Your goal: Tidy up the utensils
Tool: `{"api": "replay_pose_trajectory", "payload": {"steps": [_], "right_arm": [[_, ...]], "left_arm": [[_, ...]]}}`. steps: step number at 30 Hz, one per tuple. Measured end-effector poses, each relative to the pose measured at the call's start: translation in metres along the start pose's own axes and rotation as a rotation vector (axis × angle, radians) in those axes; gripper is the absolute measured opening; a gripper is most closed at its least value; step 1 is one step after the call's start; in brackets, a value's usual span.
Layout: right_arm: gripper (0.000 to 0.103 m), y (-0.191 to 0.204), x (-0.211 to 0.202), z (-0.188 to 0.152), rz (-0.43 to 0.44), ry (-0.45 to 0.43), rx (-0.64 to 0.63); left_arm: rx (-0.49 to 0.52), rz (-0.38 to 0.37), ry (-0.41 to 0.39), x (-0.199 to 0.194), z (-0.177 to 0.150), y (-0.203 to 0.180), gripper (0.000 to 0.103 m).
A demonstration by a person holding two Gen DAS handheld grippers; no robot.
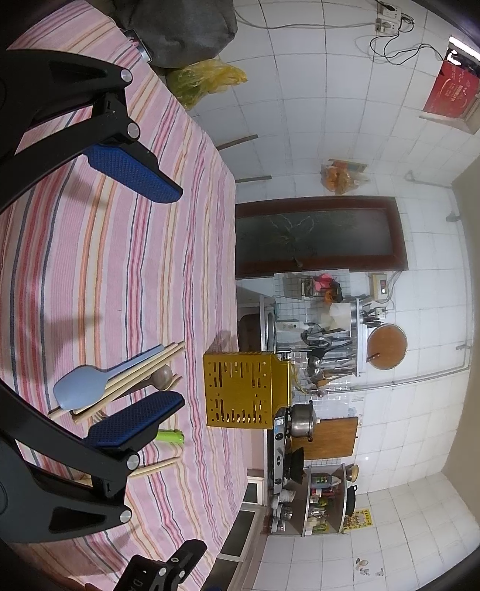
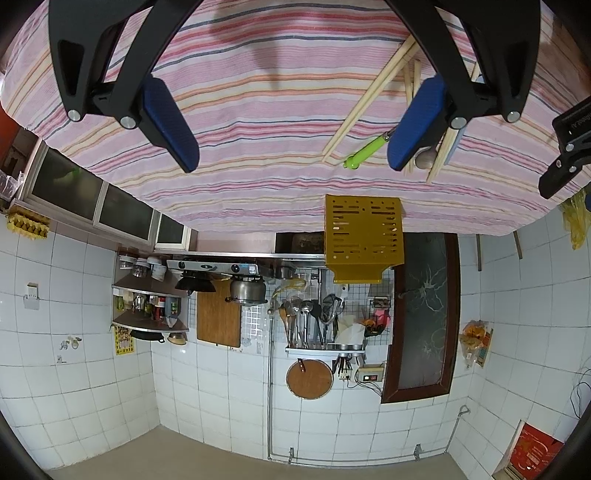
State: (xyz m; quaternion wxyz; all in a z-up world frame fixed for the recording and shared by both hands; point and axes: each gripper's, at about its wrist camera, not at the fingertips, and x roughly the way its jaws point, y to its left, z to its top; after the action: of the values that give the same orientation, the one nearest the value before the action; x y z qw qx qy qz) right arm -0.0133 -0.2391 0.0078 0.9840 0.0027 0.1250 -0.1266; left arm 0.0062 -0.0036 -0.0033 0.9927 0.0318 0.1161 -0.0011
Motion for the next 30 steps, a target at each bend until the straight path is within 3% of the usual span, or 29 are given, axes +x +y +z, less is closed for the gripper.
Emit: {"api": "replay_pose_trajectory", "payload": {"steps": [14, 21, 27, 30], "right_arm": [[0.099, 0.004, 0.012, -0.001, -0.046, 0.052, 0.001], [0.099, 0.005, 0.04, 0.009, -0.011, 0.119, 0.004], [0.099, 0.011, 0.075, 0.031, -0.029, 0.163, -0.035], [0.099, 0.014, 0.104, 0.033, -0.051, 0.255, -0.04]], "left_arm": [[0.009, 0.004, 0.033, 0.006, 0.001, -0.002, 0.098], [0.065, 0.048, 0.062, 0.036, 0.027, -0.002, 0.098], [0.04, -0.018, 0.123, 0.075, 0.055, 0.001, 0.098], [0.034, -0.045, 0.157, 0.095, 0.064, -0.002, 0.098]]}}
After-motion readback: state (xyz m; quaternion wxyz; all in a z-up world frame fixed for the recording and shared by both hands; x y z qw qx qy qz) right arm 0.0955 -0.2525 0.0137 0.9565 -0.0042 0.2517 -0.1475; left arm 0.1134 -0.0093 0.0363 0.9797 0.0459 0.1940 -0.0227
